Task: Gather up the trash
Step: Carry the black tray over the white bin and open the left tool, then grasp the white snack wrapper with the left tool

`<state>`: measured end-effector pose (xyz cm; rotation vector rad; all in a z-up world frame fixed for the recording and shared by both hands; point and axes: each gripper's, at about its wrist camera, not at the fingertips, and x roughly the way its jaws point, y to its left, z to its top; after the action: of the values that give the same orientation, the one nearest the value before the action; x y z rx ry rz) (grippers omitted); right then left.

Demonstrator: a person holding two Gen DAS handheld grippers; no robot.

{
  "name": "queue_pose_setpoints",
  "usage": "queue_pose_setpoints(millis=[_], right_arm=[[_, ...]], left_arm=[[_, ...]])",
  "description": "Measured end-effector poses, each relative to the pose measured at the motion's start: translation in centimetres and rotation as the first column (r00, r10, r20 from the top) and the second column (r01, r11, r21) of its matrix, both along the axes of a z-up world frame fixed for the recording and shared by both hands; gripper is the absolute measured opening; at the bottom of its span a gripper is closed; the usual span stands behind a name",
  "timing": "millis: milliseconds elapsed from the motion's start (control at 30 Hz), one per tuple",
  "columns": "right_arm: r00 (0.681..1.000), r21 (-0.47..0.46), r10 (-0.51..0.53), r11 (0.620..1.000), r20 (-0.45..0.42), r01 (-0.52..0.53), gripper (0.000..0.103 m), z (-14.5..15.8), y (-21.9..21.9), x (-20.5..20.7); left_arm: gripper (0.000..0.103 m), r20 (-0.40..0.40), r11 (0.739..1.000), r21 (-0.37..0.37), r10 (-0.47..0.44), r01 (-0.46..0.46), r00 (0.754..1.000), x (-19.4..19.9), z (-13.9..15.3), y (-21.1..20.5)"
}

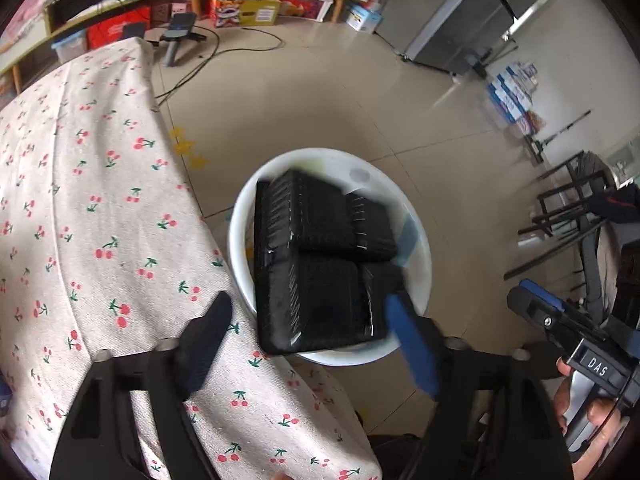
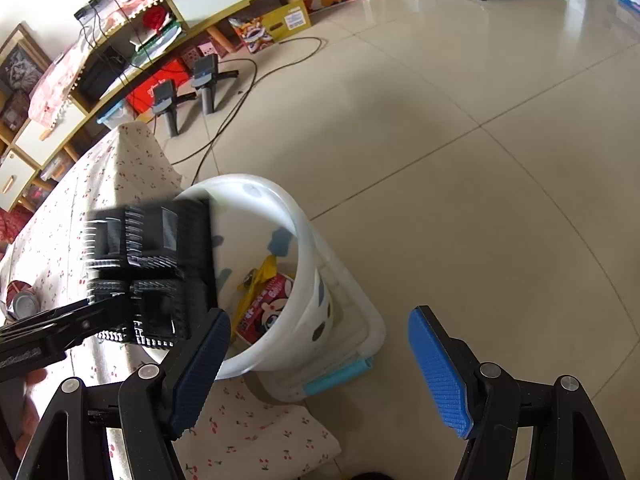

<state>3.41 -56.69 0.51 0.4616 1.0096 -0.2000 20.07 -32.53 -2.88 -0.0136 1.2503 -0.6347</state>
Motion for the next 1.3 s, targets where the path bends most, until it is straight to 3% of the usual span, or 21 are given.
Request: queue_pose_setpoints(millis=[300, 833, 1100, 1300], right_arm=[[1.000, -0.018, 0.027, 0.999, 0.011, -0.027, 0.078, 0.5, 1.6, 0.9], [0.987, -0.063, 0.161, 0.985, 0.025, -0.159, 0.078, 1.8, 9.4, 3.9], [0.968, -0.075, 0.250, 0.966, 0.013, -0.248, 0.078, 1.8, 14.9, 5.7], [0.948, -0.083, 0.320, 0.944, -0.001, -0.319, 0.079, 1.6, 19.5, 7.0]], left_arm=[[0.091, 0.032, 0.998, 0.000, 0.062, -0.062, 0.998, -0.6, 1.8, 4.8], [0.092, 0.095, 0.979, 0.012, 0.200, -0.202, 0.975, -2.8, 4.8, 20.0], [0.096, 0.120, 0.953, 0.060, 0.289, -0.297, 0.950, -3.4, 5.1, 27.8], [0.097, 0.083, 0.918, 0.086, 0.380, -0.387, 0.921, -3.4, 3.4, 33.8]])
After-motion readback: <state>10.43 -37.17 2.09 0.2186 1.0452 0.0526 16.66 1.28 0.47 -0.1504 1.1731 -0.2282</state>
